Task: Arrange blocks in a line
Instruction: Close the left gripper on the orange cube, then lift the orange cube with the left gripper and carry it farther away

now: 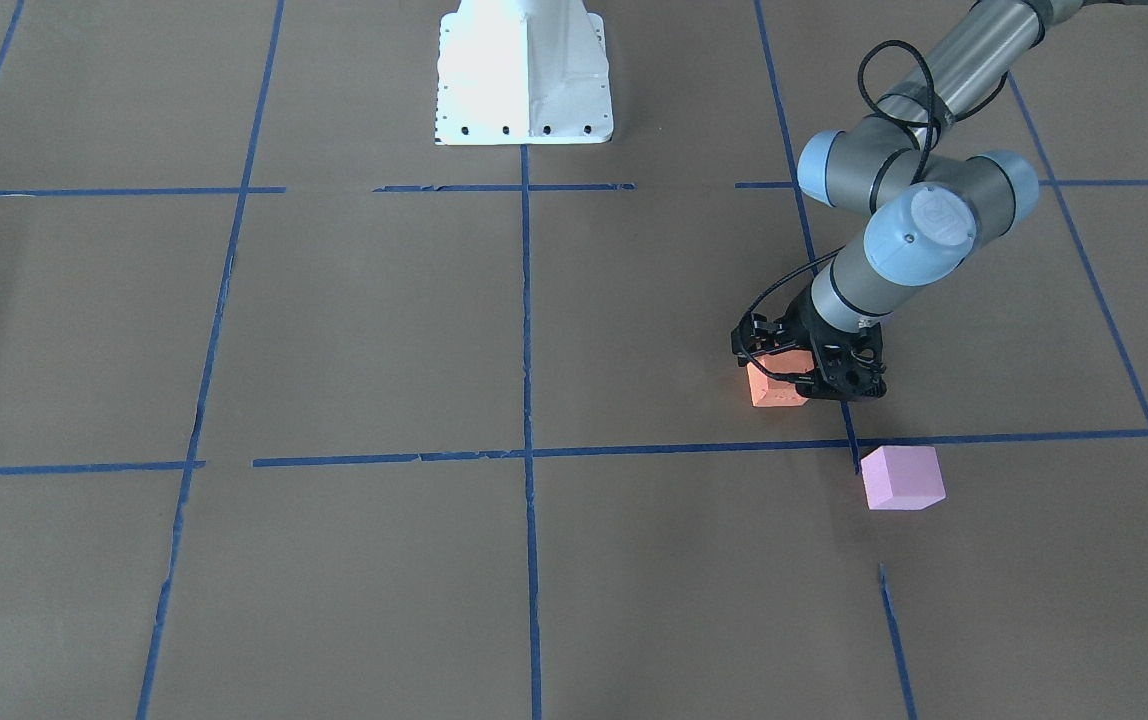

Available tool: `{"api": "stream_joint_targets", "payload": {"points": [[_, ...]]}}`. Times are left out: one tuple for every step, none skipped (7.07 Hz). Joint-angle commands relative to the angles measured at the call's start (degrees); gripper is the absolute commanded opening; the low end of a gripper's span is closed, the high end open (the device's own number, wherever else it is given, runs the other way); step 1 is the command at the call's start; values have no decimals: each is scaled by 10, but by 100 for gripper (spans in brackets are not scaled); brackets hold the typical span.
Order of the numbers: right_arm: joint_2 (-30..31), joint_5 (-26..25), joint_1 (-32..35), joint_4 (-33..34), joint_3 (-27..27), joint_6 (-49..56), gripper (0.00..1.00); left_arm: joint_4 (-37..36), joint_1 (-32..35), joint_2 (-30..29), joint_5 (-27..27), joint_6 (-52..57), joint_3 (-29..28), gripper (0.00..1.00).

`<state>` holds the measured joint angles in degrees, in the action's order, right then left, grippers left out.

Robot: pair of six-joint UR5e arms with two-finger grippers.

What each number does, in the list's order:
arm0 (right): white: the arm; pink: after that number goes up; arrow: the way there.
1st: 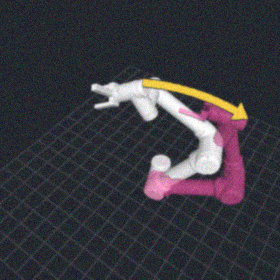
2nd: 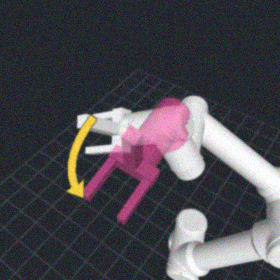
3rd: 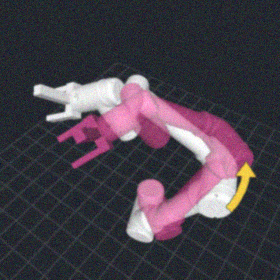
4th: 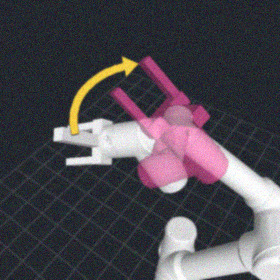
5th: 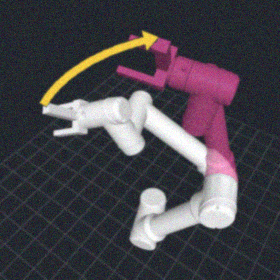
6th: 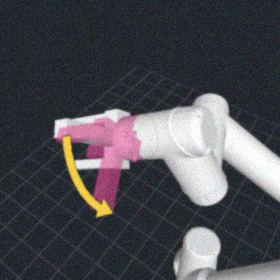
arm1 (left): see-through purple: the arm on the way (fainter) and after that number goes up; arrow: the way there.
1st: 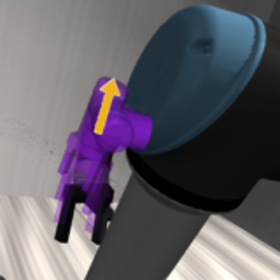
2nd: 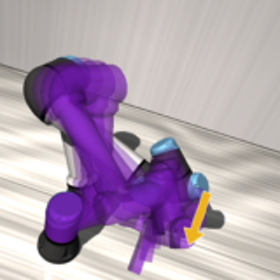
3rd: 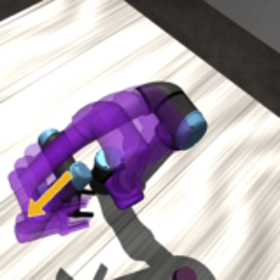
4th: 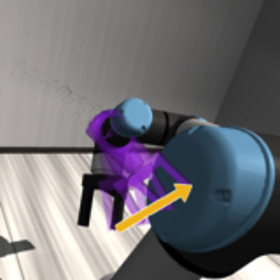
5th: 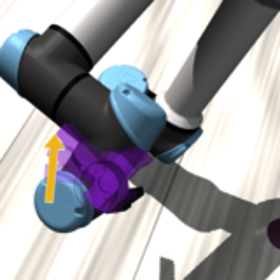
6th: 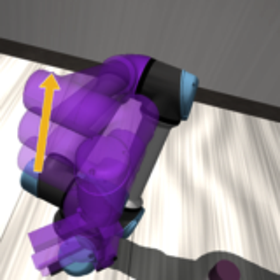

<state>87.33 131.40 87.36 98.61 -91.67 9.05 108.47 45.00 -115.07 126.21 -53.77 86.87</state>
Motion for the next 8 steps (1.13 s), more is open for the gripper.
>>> {"api": "stream_joint_targets", "payload": {"points": [[-1, 0, 0, 0, 0, 0, 100, -1, 1, -1, -1, -3, 1, 12], [-1, 0, 0, 0, 0, 0, 100, -4, 10, -1, -1, -5, 7, 4], [-1, 0, 0, 0, 0, 0, 100, -15, 36, 0, 4, -2, 28, 4], [-1, 0, 0, 0, 0, 0, 100, -52, 48, 6, 4, 4, 68, 4], [0, 0, 0, 0, 0, 0, 100, -100, 67, 6, 3, 10, 103, 0], [0, 0, 0, 0, 0, 0, 100, -154, 97, 4, 4, 73, 125, 0], [0, 0, 0, 0, 0, 0, 100, -190, 124, 4, 4, 144, 127, 0], [-1, 0, 0, 0, 0, 0, 100, -194, 151, 10, 4, 215, 126, 0]]}}
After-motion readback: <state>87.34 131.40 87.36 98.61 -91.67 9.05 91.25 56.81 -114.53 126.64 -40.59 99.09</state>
